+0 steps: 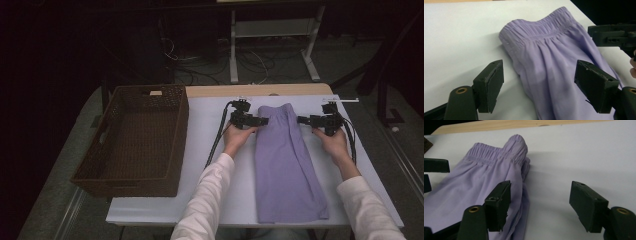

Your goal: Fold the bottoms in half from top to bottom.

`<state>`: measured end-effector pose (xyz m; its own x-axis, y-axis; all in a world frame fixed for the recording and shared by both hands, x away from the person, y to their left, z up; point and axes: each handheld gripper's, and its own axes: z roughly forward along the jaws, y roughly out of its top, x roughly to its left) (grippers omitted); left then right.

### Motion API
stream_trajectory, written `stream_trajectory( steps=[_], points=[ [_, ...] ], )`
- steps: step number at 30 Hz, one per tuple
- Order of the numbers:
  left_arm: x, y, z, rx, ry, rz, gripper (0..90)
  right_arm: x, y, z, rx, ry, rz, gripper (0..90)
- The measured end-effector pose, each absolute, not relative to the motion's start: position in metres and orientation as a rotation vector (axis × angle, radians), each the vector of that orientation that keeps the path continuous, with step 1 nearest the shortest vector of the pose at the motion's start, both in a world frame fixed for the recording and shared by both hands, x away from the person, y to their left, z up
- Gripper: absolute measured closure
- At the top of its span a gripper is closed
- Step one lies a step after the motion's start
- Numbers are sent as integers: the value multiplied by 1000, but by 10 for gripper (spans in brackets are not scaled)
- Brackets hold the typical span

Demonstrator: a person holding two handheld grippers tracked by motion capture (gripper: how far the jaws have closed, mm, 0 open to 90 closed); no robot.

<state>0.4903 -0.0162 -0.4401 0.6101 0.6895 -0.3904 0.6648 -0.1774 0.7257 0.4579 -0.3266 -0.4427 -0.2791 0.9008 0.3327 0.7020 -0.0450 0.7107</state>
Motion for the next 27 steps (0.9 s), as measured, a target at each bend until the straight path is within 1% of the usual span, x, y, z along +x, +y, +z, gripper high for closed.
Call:
stream_trajectory(
  steps=[7,16,27],
  points=[
    [495,-16,-449,1853,1122,17,253,462,-320,-449,1699,2065,1206,385],
    [495,-19,-459,1871,1133,-17,264,464,-310,-452,1673,2150,1201,441],
    [496,-18,-460,1871,1132,-13,353,465,-306,-455,1667,2198,1194,466]
  ],
)
